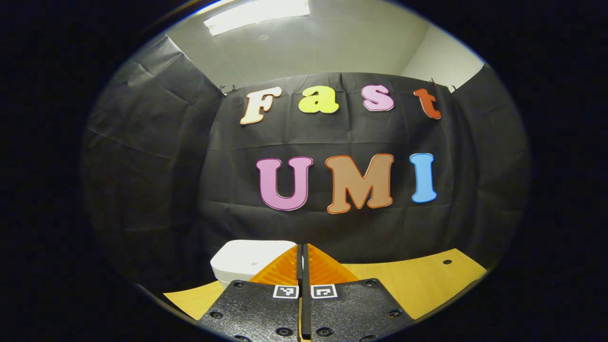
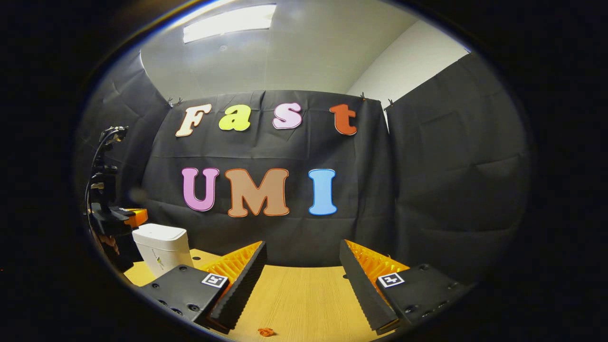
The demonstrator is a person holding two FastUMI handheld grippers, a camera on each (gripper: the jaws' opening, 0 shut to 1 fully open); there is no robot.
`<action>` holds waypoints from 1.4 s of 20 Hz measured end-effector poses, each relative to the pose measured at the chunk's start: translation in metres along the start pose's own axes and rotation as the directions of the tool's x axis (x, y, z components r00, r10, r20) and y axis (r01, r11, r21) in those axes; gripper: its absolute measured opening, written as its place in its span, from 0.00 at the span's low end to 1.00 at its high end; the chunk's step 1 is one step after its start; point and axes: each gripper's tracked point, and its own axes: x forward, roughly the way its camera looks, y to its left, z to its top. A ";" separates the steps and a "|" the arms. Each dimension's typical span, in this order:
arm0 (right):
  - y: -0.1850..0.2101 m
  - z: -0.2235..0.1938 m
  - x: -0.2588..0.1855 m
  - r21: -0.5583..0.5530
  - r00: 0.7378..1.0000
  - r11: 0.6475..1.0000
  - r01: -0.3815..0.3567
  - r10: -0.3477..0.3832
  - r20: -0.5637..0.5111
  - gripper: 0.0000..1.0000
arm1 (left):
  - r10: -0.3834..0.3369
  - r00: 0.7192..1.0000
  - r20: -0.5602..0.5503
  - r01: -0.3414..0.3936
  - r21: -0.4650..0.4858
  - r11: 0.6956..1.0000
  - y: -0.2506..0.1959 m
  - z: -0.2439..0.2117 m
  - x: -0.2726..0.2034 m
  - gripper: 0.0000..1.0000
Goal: Press the lid of the desktop garbage bin to open it, pick up the crumpled paper on the desktop and throw it into the bin, then pick up the pop can on the desktop and drop it into the bin, and finally close the garbage bin lid.
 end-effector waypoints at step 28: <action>0.047 -0.025 0.003 -0.047 0.994 0.997 0.069 -0.072 -0.078 1.00 | 0.011 0.967 -0.256 -0.042 -0.117 0.992 0.081 -0.124 0.098 0.00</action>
